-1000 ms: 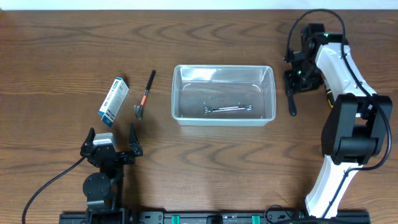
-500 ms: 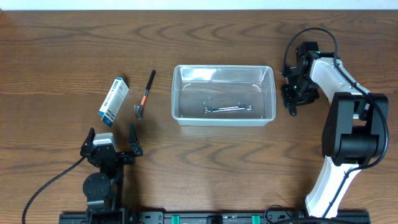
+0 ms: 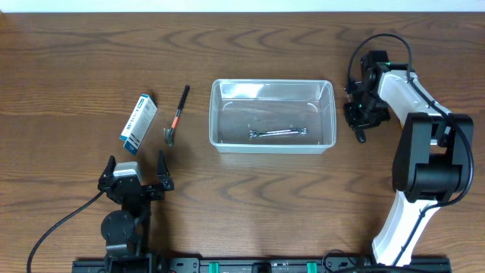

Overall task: Pack container
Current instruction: 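Lift the screwdriver, place it in the container, release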

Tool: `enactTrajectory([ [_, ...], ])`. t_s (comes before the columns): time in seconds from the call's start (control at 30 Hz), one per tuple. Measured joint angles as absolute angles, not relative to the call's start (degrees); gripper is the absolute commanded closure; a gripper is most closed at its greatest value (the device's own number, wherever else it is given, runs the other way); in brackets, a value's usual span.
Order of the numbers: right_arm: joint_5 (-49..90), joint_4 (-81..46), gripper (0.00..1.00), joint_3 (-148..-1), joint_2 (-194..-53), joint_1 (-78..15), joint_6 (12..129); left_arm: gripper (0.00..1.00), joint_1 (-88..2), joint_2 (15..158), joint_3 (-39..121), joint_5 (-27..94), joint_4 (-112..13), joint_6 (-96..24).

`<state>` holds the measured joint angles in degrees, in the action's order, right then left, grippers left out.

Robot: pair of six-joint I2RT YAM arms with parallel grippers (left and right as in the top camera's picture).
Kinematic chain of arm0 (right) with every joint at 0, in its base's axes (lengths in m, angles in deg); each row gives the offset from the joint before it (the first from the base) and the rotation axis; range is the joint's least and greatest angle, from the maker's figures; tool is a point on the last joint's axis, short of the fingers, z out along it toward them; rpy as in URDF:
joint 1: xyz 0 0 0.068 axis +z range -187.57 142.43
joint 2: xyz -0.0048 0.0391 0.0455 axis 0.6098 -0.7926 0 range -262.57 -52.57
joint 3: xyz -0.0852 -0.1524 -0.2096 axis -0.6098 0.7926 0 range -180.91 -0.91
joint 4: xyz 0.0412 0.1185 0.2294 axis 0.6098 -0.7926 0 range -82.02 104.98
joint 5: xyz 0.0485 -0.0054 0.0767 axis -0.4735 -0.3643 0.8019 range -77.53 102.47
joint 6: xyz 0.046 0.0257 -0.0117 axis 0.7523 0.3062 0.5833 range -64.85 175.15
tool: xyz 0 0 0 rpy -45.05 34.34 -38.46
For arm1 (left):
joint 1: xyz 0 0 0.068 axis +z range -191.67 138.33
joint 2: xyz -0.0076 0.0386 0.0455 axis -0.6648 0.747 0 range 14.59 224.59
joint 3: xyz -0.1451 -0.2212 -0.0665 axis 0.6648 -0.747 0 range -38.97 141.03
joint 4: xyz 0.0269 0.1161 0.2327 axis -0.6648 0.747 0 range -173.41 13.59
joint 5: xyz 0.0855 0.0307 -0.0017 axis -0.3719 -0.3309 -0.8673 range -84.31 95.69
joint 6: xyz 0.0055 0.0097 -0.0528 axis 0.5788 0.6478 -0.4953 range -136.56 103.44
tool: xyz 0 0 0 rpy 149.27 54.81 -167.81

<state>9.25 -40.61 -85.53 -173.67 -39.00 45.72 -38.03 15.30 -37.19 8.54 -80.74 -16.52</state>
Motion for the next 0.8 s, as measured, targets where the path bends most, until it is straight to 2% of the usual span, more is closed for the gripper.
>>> enactTrajectory([
  [0.37, 8.81, -40.02, 0.98, -85.33, -171.64, -39.00, 45.70, 0.02, -38.03, 15.30, -37.19, 8.54, -80.74, -16.52],
  [0.63, 10.71, -40.37, 0.92, -89.50, -159.03, -38.15, 43.69, 0.02, -38.03, 15.30, -37.19, 8.54, -80.74, -16.52],
  [0.8, 13.10, -40.09, 0.90, -93.13, -149.72, -34.13, 37.37, 0.02, -38.03, 15.30, -37.19, 8.54, -80.74, -16.52],
])
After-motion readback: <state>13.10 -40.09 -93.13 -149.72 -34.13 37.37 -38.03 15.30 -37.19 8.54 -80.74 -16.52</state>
